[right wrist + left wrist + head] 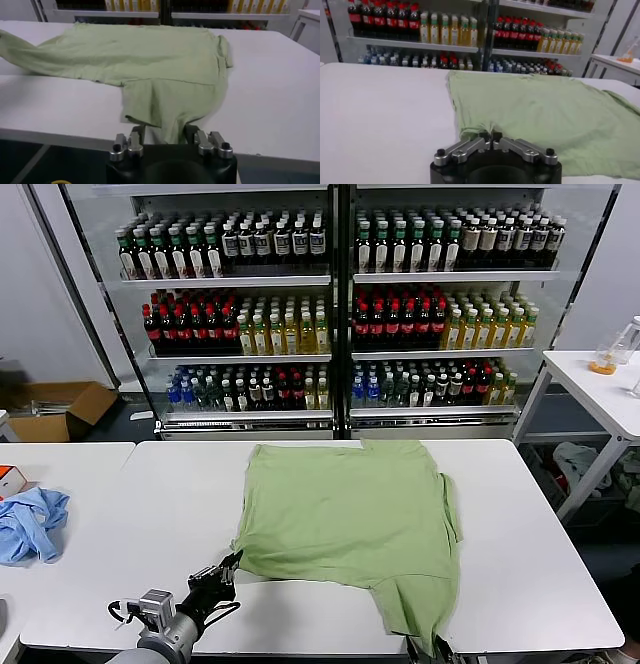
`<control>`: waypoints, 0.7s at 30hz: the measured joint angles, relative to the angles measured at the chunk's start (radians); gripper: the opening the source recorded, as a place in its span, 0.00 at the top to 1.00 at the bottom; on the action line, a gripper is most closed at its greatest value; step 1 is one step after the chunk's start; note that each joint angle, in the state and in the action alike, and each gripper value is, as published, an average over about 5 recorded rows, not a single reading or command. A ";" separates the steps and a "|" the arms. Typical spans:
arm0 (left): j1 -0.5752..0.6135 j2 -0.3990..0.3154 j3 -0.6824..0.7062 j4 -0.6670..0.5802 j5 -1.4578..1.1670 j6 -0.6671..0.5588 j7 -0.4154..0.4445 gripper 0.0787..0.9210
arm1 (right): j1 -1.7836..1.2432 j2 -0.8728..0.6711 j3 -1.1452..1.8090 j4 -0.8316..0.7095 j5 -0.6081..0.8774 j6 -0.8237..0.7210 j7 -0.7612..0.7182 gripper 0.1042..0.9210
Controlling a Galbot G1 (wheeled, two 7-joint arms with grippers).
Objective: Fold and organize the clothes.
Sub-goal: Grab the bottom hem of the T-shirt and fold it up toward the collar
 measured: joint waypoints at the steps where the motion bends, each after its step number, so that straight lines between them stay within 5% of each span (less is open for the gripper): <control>1: 0.001 0.000 -0.001 -0.001 0.000 0.000 0.000 0.99 | -0.001 -0.002 0.003 0.002 0.002 0.001 -0.001 0.76; 8: 0.009 -0.002 -0.007 -0.012 0.001 0.000 0.002 0.99 | 0.002 -0.019 0.027 0.027 0.011 0.003 -0.010 0.98; 21: 0.015 0.001 -0.035 -0.026 -0.003 -0.003 0.005 0.99 | 0.058 -0.075 0.110 0.072 0.070 -0.007 -0.012 1.00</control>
